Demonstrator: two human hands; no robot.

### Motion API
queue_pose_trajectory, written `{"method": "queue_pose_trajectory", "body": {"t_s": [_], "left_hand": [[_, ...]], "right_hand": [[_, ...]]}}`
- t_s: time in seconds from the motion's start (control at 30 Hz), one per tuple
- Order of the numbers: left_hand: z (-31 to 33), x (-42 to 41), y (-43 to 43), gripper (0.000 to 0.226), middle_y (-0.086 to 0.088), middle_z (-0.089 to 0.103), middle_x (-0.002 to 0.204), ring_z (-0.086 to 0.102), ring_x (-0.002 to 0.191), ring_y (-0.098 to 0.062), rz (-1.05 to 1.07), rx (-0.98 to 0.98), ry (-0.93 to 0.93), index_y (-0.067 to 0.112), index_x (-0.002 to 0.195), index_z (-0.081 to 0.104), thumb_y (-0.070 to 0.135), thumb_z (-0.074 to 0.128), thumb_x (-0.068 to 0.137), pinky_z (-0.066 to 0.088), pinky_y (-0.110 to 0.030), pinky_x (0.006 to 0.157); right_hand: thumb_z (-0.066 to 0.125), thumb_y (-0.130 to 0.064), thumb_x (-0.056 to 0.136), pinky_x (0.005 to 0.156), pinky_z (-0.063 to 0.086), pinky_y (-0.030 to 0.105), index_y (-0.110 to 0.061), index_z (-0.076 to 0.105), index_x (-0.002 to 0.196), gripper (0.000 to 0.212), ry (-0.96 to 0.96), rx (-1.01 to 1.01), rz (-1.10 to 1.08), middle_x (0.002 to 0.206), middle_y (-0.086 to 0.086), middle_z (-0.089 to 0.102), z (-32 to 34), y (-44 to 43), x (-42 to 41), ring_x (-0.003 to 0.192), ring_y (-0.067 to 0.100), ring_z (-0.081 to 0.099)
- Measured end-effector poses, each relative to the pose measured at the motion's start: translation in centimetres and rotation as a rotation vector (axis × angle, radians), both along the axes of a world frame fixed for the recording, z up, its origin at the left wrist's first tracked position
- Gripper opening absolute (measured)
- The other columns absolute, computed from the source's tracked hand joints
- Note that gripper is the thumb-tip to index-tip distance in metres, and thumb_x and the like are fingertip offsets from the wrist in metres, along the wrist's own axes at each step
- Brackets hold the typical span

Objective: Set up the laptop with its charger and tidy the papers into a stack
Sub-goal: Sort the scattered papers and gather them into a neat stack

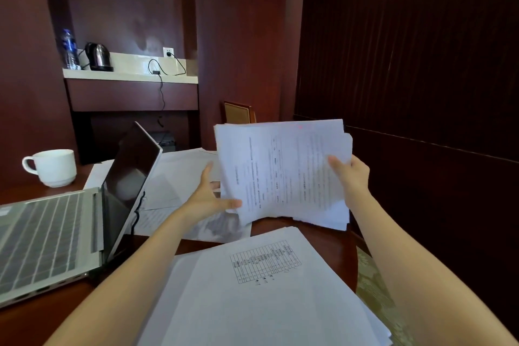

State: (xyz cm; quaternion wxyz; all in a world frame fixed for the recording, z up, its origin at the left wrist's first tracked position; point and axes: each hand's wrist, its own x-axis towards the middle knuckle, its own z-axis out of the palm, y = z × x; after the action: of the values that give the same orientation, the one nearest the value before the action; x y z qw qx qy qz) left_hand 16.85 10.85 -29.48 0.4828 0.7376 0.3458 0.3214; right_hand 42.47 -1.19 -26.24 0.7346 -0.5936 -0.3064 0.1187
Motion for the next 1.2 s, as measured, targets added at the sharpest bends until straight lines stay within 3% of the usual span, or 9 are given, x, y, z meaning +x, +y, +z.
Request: {"method": "queue_pose_trajectory", "body": {"t_s": [0.07,0.13,0.23,0.37,0.5,0.6,0.8,0.9,1.2], "left_hand": [[0.3,0.1,0.0,0.102,-0.007,0.05,0.134,0.049,0.12,-0.024,0.106,-0.032,-0.174,0.026,0.148,0.002,0.003,0.072,0.078,0.04,-0.038,0.096],[1.1,-0.1,-0.2,0.071,-0.006,0.055,0.129,0.054,0.11,-0.022,0.2,-0.016,-0.286,0.019,0.143,0.028,0.004,0.066,0.084,0.044,-0.033,0.086],[2.2,-0.5,-0.8,0.038,-0.002,0.06,0.121,0.058,0.1,-0.017,0.224,0.042,-0.313,0.015,0.124,0.054,0.01,0.062,0.087,0.046,-0.027,0.078],[2.6,-0.9,-0.9,0.034,0.0,0.062,0.113,0.06,0.101,-0.019,0.189,0.041,-0.334,0.019,0.116,0.055,0.015,0.066,0.084,0.049,-0.033,0.084],[2.8,0.0,-1.1,0.029,0.0,0.061,0.109,0.059,0.096,-0.019,0.251,0.006,-0.403,0.016,0.118,0.057,0.014,0.06,0.089,0.047,-0.032,0.079],[3.8,0.2,-0.9,0.023,0.002,0.062,0.104,0.061,0.091,-0.016,0.28,-0.013,-0.502,0.019,0.112,0.057,0.016,0.061,0.089,0.047,-0.031,0.077],[4.1,-1.0,0.0,0.048,-0.001,0.062,0.113,0.061,0.099,-0.019,0.289,0.044,-0.483,0.013,0.126,0.049,0.019,0.068,0.083,0.049,-0.025,0.071],[2.9,-1.0,0.0,0.052,-0.001,0.06,0.12,0.059,0.108,-0.02,0.245,0.007,-0.444,0.017,0.129,0.047,0.022,0.069,0.082,0.048,-0.03,0.082],[2.9,-0.9,-0.1,0.039,-0.001,0.062,0.115,0.06,0.099,-0.02,0.235,-0.055,-0.417,0.014,0.12,0.055,0.02,0.067,0.084,0.047,-0.032,0.08]], "right_hand": [[0.064,-0.016,0.088,0.062,0.051,0.024,-0.011,0.061,0.101,0.013,0.02,0.04,0.066,0.088,-0.003,0.062,-0.3,-0.6,0.1,0.076,0.012,0.061],[0.064,-0.016,0.088,0.065,0.053,0.027,-0.009,0.061,0.104,0.018,0.012,0.028,0.125,0.097,0.003,0.065,-0.6,-1.1,0.5,0.081,0.017,0.063],[0.065,-0.021,0.087,0.071,0.053,0.031,-0.011,0.059,0.115,0.031,-0.037,-0.031,0.217,0.108,0.004,0.066,-1.1,-1.6,1.2,0.092,0.021,0.065],[0.064,-0.024,0.087,0.066,0.047,0.027,-0.011,0.052,0.125,0.041,0.013,-0.056,0.238,0.112,0.005,0.063,-2.1,-2.1,1.7,0.09,0.016,0.062],[0.058,-0.012,0.092,0.085,0.052,0.041,-0.005,0.056,0.122,0.031,-0.005,-0.082,0.248,0.118,0.01,0.063,-2.2,-1.2,0.9,0.1,0.026,0.063],[0.056,-0.013,0.093,0.088,0.05,0.039,-0.008,0.055,0.124,0.032,-0.034,0.003,0.263,0.119,0.006,0.062,-1.0,-0.7,0.2,0.104,0.024,0.062],[0.065,-0.015,0.087,0.069,0.049,0.023,-0.013,0.05,0.121,0.038,-0.06,-0.003,0.227,0.112,0.001,0.06,-0.9,-0.6,0.7,0.096,0.017,0.061],[0.069,-0.014,0.083,0.074,0.048,0.028,-0.01,0.047,0.122,0.045,-0.025,-0.037,0.221,0.114,0.001,0.06,-1.8,0.0,0.5,0.1,0.02,0.06],[0.063,-0.008,0.086,0.077,0.049,0.032,-0.012,0.051,0.126,0.042,-0.006,-0.077,0.259,0.117,0.003,0.062,-1.8,0.7,0.1,0.105,0.023,0.059]]}}
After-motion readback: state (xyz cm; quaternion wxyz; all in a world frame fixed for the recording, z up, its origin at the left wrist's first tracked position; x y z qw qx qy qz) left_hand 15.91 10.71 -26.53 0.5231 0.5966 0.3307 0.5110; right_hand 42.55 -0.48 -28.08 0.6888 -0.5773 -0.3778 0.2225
